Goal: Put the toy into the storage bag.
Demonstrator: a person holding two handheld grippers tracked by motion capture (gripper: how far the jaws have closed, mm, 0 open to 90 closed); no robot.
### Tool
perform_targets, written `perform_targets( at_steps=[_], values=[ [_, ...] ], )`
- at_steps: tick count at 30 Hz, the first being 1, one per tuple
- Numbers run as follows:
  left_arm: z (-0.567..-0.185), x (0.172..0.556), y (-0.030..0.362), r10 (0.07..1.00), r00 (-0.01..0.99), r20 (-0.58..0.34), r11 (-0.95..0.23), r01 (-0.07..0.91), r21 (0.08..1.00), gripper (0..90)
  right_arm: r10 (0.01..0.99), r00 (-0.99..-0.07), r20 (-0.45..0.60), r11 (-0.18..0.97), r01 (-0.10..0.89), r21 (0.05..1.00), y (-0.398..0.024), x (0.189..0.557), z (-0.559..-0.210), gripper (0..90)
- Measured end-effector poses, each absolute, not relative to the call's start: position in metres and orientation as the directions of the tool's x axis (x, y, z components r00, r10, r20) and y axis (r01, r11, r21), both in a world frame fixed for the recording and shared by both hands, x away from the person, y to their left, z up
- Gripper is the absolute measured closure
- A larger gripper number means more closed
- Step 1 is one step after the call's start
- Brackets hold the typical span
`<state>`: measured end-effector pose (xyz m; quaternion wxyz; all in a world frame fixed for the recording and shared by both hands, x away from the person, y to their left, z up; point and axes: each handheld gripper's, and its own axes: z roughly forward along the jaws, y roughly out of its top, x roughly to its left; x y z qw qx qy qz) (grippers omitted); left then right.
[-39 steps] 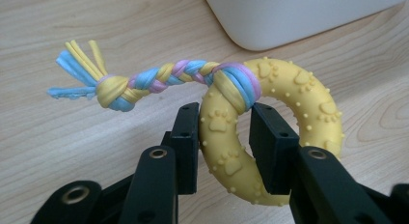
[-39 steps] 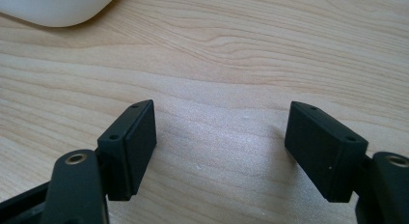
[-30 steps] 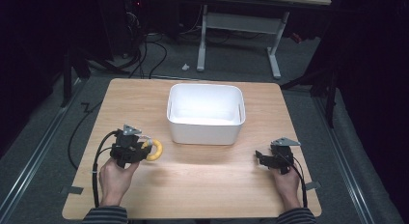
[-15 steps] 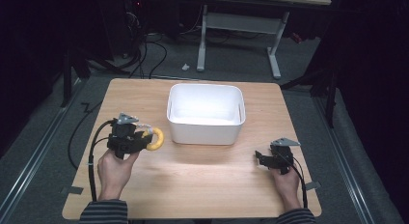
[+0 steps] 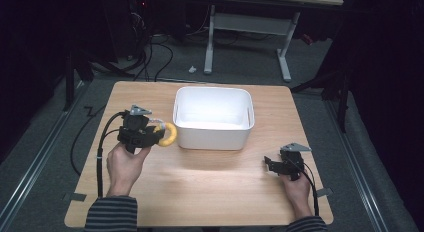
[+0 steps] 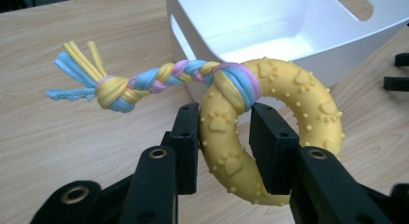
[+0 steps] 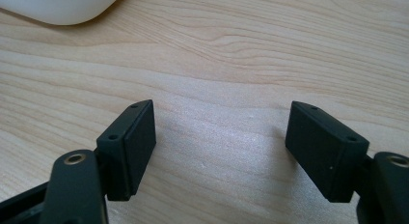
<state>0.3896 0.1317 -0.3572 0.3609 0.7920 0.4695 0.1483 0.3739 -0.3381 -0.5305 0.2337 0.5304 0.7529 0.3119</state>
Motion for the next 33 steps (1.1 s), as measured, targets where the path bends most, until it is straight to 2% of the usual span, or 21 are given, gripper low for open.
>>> perform_targets(
  at_steps=[6,13,25,33],
  values=[
    [-0.346,0.398,0.126,0.846,0.520,-0.119,-0.293,0.639,0.711,64.5,0.943,-0.331,-0.021,0.245,0.652,0.718,-0.338,0.374,-0.531,26.5],
    [-0.332,0.408,0.112,0.837,0.540,-0.092,-0.322,0.622,0.714,64.5,0.943,-0.332,-0.020,0.245,0.652,0.718,-0.338,0.374,-0.531,26.5],
    [-0.320,0.441,0.069,0.805,0.592,-0.034,-0.419,0.609,0.673,64.5,0.944,-0.329,-0.019,0.242,0.653,0.717,-0.338,0.374,-0.531,26.5],
    [-0.314,0.454,0.051,0.792,0.609,-0.042,-0.429,0.604,0.672,64.5,0.944,-0.331,-0.020,0.244,0.653,0.717,-0.337,0.375,-0.531,26.5]
  ],
)
